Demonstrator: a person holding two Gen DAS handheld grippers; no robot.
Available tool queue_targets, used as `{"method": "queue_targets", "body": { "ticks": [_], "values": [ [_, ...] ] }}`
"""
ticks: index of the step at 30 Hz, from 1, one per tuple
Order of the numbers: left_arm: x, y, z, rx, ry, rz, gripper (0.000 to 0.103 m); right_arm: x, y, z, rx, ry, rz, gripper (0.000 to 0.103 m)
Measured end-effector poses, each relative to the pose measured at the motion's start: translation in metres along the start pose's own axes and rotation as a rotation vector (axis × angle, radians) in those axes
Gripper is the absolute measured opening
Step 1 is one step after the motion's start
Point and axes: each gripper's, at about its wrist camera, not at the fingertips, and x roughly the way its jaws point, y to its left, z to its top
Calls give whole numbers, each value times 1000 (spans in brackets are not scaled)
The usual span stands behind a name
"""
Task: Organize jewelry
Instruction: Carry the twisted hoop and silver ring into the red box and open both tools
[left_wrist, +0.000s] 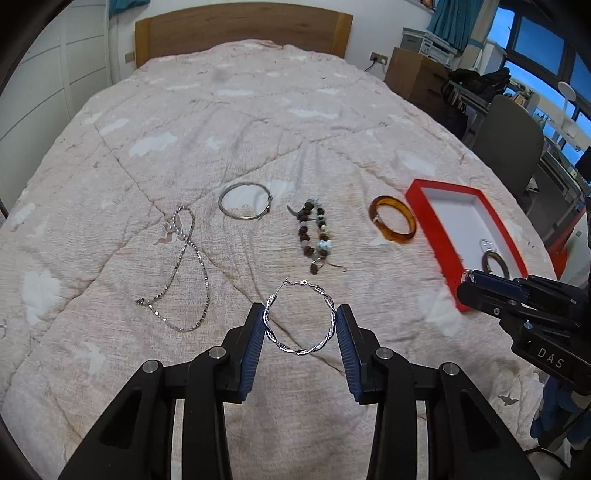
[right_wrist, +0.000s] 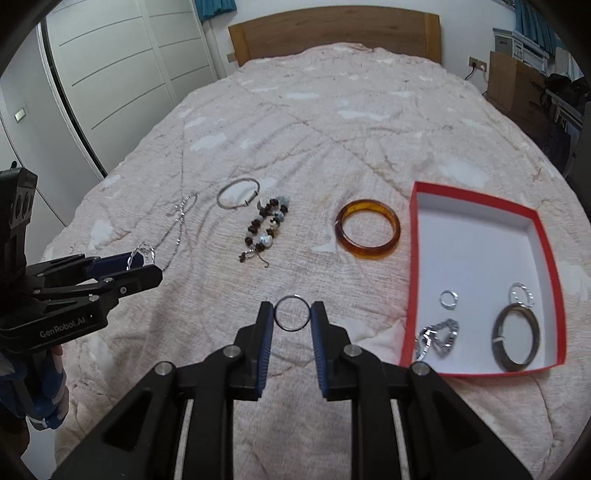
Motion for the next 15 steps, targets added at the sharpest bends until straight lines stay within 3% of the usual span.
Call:
{"method": "queue_targets", "body": {
  "ticks": [9,15],
  "values": [
    [-57,-57,7,57,-96,-25,39,-82,-19,-3,22,-135,-44,19],
    [-70,-103,21,98,-129,-62,39,-121,-50,-1,44,-199,-96,19]
  ]
}}
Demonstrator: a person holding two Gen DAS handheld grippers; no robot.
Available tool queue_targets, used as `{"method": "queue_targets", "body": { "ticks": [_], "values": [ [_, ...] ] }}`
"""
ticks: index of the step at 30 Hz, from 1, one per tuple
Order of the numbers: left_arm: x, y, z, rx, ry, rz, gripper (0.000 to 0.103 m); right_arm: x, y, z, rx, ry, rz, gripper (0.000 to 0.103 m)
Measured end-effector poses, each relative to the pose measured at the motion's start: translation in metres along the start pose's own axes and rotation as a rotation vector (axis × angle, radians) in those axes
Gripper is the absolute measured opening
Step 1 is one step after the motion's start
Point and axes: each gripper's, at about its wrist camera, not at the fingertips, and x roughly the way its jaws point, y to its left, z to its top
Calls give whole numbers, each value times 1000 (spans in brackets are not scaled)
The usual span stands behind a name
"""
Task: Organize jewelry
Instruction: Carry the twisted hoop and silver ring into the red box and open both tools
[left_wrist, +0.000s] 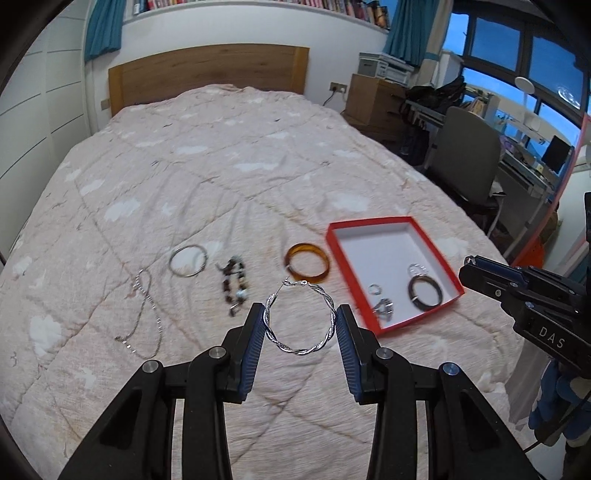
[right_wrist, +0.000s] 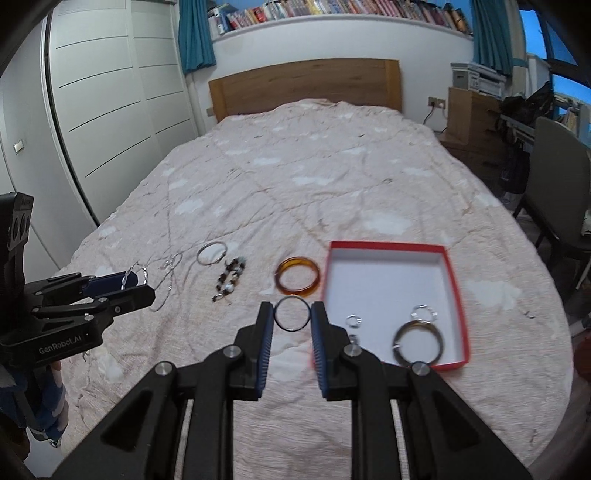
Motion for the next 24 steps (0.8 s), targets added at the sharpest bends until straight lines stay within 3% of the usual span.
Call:
{"method": "queue_targets", "body": {
  "ticks": [6,10,24],
  "values": [
    [23,-38,21,47,14,-33,39,-4,-49,6,39,-8,-55,19],
    [60,-59,39,74,51,-52,39,15,-81,14,48,13,-75,19],
    [226,-91,81,107,203,-88,39,146,-174,42,61,143,-77,19]
  ]
}}
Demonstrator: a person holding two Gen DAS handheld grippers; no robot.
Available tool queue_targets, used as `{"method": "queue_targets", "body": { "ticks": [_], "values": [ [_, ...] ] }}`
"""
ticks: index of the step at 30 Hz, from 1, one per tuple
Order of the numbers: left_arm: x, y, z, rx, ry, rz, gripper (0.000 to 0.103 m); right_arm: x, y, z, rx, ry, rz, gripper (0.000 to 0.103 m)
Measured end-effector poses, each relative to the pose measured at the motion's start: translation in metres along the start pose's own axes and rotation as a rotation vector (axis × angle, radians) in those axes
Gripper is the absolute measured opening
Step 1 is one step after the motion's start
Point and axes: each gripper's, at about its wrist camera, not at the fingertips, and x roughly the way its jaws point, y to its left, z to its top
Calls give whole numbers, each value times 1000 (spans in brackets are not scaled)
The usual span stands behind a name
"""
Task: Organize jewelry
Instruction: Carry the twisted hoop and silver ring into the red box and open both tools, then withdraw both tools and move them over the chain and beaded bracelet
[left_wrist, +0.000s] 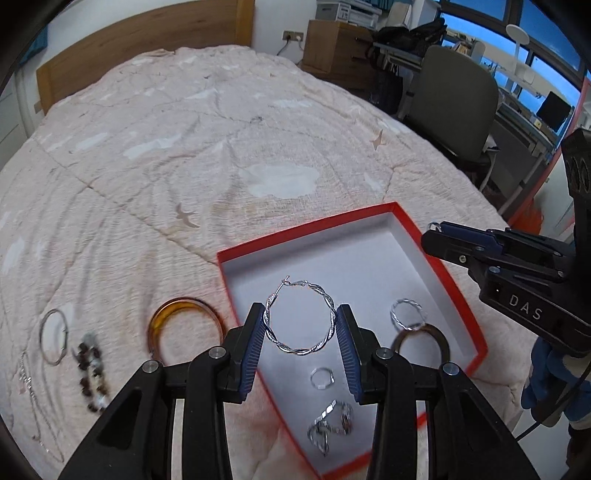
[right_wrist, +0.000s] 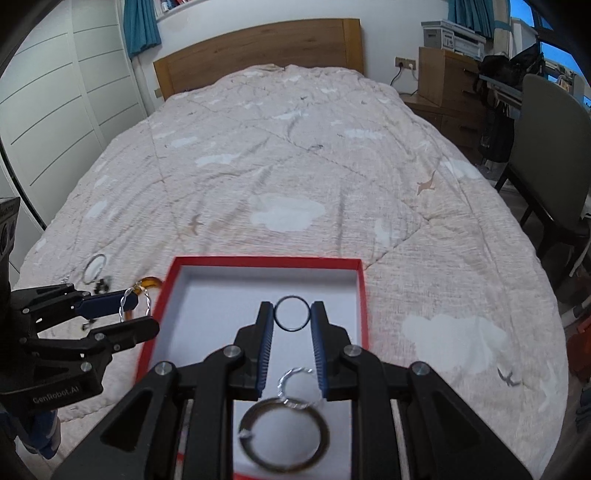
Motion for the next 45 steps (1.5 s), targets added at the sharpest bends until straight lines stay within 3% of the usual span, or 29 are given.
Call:
{"method": "queue_targets", "body": {
  "ticks": [12,27,32,35,41,45],
  "values": [
    [64,3,-2,25,87,-13,39,79,-14,5,-78,173,-4,19],
    [78,1,-2,71,97,11,39,102,2,10,-183,262,-33,20],
    [75,0,-4,77,103,19,41,82,-1,15,-156,226,-31,21],
    [62,-3,-1,62,82,1,47,53,-5,20,-128,165,-26,21],
    [5,-5,-7,41,2,-16,47,-12,-21,16,-65,85,-73,21],
    [-40,-13,-26,93,-19,39,47,-49,-17,6,-36,49,-69,24]
  ]
}}
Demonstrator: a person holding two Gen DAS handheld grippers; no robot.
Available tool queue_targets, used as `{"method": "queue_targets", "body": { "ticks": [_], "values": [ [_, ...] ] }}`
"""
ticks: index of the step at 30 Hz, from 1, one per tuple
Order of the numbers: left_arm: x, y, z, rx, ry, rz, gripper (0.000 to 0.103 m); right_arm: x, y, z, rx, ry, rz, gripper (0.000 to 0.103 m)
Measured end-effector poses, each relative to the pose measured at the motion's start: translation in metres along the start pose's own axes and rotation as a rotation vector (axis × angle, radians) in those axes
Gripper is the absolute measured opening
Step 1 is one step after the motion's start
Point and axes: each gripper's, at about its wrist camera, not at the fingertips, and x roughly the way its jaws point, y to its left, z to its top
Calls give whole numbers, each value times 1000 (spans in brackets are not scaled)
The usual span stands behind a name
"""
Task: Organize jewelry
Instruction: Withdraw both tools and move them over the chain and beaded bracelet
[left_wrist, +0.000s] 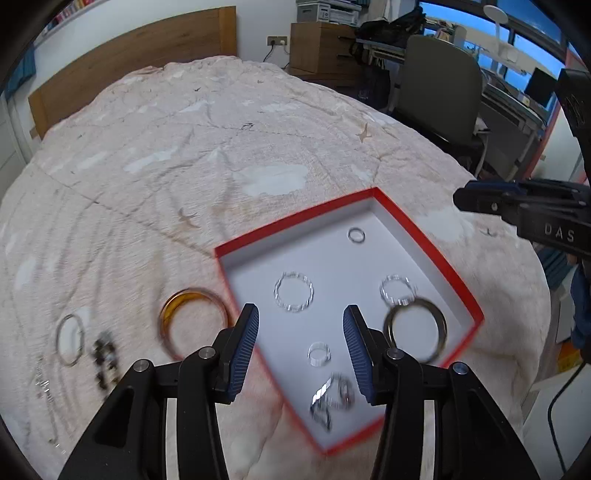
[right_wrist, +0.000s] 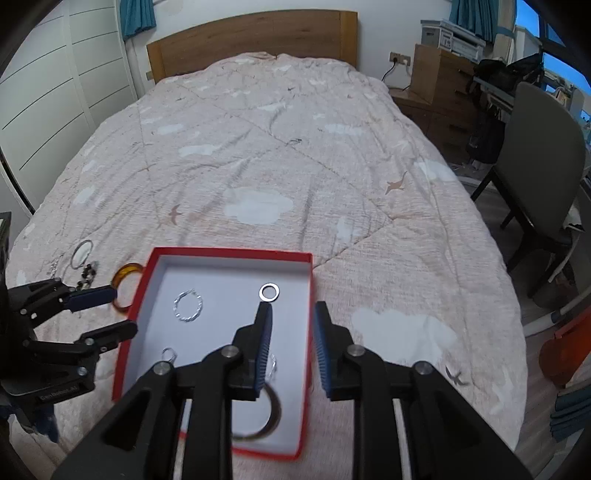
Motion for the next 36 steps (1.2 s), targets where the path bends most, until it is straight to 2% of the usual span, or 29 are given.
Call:
{"method": "queue_targets", "body": {
  "ticks": [2,6,8,12,18,22,26,28,33,36],
  "values": [
    [-25,4,-14,-9,3,19,48,-20,9,-8,10,-25,17,26],
    [-75,21,-45,-56,-44,76,62,-56,35,-23,21,-74,58,28],
    [-98,35,-61,-81,-68,115,64,-70,50,-30,20,-93,79,29],
    [-138,70,-92,-182,-115,183,74,-93,87,-43,-10,-115,113,30],
    [-177,118,-140,-281,-126,260,77,-107,137,-54,-52,-111,159,31],
    [-184,145,-162,-342,-126,286,78,-98,170,-56,-97,-84,188,31],
    [-180,172,-175,-404,-126,279,79,-79,201,-54,-151,-44,217,31],
    [-175,187,-179,-433,-121,272,84,-65,215,-51,-180,-21,230,31],
    [-148,219,-176,-470,-98,265,87,-23,248,-38,-236,35,262,38],
    [-124,237,-173,-485,-67,271,87,5,260,-30,-257,66,278,38]
  ]
}}
